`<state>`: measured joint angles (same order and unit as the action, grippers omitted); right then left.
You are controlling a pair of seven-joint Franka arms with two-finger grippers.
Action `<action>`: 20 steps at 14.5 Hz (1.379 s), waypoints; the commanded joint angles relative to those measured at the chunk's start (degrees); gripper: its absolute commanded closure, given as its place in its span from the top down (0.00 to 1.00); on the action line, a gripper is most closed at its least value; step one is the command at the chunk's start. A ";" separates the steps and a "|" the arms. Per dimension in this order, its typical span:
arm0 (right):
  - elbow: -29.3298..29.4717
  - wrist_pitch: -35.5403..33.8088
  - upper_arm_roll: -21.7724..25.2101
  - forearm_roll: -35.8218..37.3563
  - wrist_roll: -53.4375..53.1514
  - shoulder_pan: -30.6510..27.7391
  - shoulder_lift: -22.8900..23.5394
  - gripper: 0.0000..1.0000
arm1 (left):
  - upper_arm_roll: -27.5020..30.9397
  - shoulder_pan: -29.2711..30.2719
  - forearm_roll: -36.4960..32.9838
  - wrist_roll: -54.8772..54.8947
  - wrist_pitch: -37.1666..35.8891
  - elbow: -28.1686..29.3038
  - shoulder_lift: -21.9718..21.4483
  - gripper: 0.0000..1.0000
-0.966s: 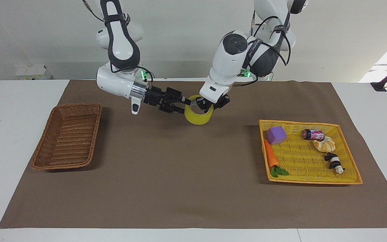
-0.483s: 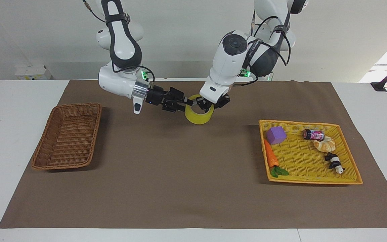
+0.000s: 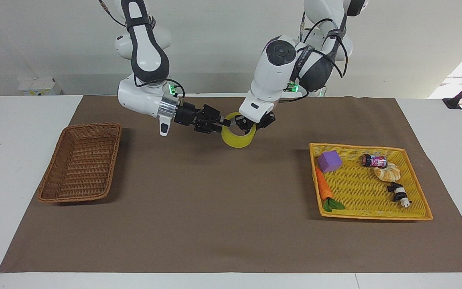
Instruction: Move tape to another basket
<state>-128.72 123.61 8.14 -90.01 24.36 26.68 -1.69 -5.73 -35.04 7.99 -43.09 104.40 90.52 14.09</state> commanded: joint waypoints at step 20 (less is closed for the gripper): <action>34.58 -48.03 0.30 50.98 22.20 -56.10 25.23 0.00 | 3.80 44.89 -8.69 43.35 -17.13 -1.92 -13.04 1.00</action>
<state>-99.65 77.86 9.51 -41.36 41.11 -27.56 16.60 -0.78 10.32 1.08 0.38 84.58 85.54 3.15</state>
